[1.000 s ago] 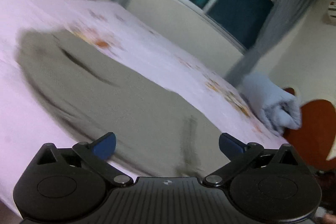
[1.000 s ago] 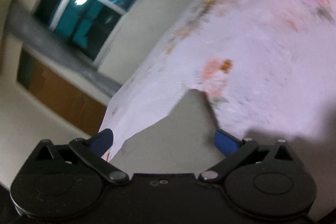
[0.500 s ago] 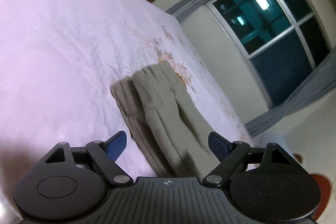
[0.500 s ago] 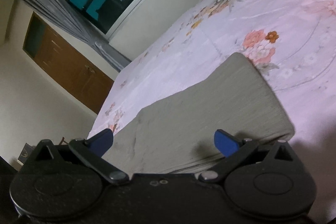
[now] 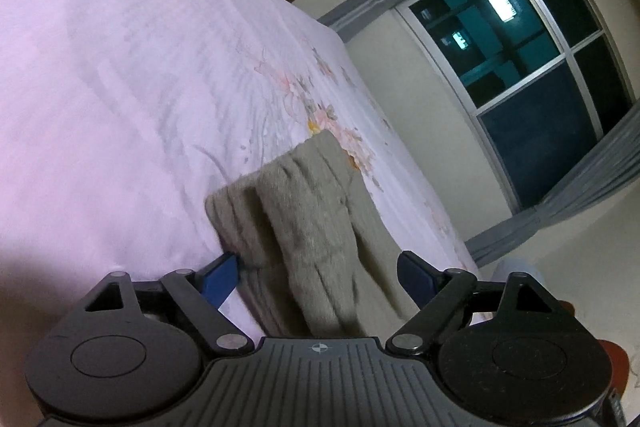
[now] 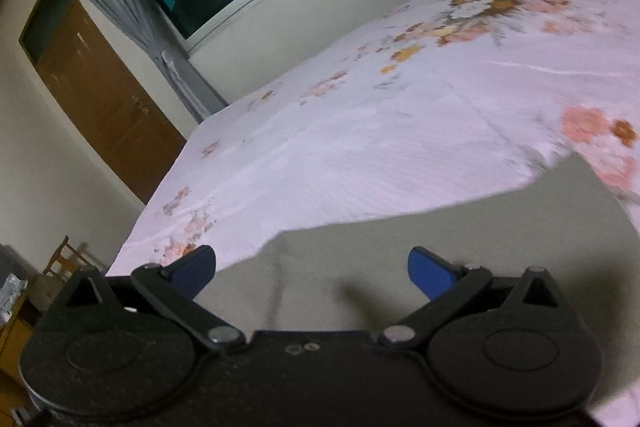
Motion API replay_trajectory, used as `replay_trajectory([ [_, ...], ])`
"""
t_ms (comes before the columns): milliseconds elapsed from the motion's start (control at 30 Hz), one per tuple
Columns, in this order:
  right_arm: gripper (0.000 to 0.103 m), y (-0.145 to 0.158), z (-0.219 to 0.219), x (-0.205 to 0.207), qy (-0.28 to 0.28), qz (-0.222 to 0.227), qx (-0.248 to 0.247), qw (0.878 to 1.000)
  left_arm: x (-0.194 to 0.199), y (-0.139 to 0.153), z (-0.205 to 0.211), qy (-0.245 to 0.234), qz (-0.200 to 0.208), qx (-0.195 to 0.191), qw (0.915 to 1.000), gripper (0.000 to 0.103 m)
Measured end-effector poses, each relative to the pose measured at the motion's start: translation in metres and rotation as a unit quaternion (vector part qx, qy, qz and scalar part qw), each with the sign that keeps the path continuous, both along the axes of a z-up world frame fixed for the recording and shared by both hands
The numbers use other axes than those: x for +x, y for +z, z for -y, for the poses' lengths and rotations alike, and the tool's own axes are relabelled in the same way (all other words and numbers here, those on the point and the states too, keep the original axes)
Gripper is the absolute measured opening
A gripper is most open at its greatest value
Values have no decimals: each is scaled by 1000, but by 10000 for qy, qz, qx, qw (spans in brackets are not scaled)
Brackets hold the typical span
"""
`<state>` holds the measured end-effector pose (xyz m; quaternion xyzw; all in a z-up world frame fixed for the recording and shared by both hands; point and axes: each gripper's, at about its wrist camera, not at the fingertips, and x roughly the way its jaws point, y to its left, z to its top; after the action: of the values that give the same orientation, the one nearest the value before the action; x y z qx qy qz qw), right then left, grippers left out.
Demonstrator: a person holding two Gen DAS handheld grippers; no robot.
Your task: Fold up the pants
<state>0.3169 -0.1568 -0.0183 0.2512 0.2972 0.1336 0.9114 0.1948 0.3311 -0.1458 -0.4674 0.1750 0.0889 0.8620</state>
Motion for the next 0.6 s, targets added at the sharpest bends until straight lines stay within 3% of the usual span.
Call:
replay_trajectory([
  [133, 97, 1, -12, 3, 113, 57, 38, 9999, 17, 5, 1, 217, -285, 24, 9994, 85],
  [167, 97, -1, -13, 1, 123, 55, 49, 9999, 19, 6, 3, 239, -354, 84, 9990, 76],
  [233, 97, -5, -11, -4, 117, 19, 68, 9999, 20, 4, 1, 286, -567, 192, 9978, 40],
  [300, 97, -10, -6, -11, 64, -49, -57, 10000, 14, 2, -1, 264, -392, 70, 9989, 38],
  [367, 97, -13, -5, -16, 137, -96, -229, 9996, 11, 10, 4, 208, -282, 306, 9989, 36],
  [600, 97, -27, -21, -56, 590, -90, -1393, 9885, 3, 43, 9, 111, 23, 494, 9987, 35],
])
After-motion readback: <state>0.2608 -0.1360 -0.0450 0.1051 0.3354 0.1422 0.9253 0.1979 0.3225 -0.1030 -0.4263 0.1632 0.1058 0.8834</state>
